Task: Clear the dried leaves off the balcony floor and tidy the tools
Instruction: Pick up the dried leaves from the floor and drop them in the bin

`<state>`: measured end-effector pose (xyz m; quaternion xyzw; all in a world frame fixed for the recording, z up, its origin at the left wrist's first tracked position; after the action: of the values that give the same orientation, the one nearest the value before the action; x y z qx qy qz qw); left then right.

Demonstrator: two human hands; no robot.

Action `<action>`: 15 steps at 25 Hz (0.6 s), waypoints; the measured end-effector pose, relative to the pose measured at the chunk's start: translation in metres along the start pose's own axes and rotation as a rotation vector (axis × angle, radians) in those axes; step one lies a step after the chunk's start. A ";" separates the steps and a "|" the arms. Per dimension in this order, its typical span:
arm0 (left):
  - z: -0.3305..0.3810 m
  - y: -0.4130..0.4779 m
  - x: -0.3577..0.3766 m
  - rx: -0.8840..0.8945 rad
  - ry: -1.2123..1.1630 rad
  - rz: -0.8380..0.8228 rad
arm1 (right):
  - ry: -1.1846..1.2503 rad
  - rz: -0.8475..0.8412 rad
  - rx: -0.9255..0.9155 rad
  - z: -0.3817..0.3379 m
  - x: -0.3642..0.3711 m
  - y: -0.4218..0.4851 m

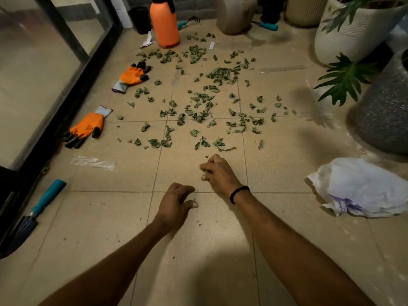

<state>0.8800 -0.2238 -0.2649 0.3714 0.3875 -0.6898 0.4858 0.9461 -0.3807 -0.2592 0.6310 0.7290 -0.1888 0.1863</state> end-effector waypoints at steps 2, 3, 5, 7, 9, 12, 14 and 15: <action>-0.005 -0.012 0.002 -0.048 -0.095 0.177 | -0.009 0.113 -0.053 0.004 -0.002 0.004; -0.005 -0.016 0.003 -0.070 -0.114 0.253 | -0.053 0.131 -0.065 0.006 0.001 0.006; 0.002 -0.017 0.002 -0.066 -0.056 0.348 | -0.070 0.157 -0.035 0.004 0.000 0.009; 0.010 -0.009 0.001 -0.034 0.024 0.378 | 0.064 0.256 0.041 0.011 -0.013 0.006; 0.010 0.006 0.000 -0.061 0.026 0.380 | 0.262 0.460 0.183 0.034 -0.048 -0.005; 0.010 0.029 -0.006 -0.135 -0.029 0.431 | 0.350 0.744 0.346 0.077 -0.117 -0.025; 0.014 0.048 -0.012 -0.182 -0.076 0.455 | 0.238 0.797 0.382 0.091 -0.160 -0.024; 0.017 0.059 -0.014 -0.195 -0.092 0.461 | 0.162 0.764 0.399 0.095 -0.174 -0.018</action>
<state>0.9381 -0.2469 -0.2553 0.3699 0.3347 -0.5364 0.6808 0.9545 -0.5790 -0.2513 0.8918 0.4047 -0.1931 0.0596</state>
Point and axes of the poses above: each hand's wrist, its own y-axis towards the middle knuckle, its own x-axis out of the palm, z = x × y, the point moved 10 cm from there along y, towards the middle knuckle, and after that the axes turned 15 degrees about y, right-handed, at the moved point
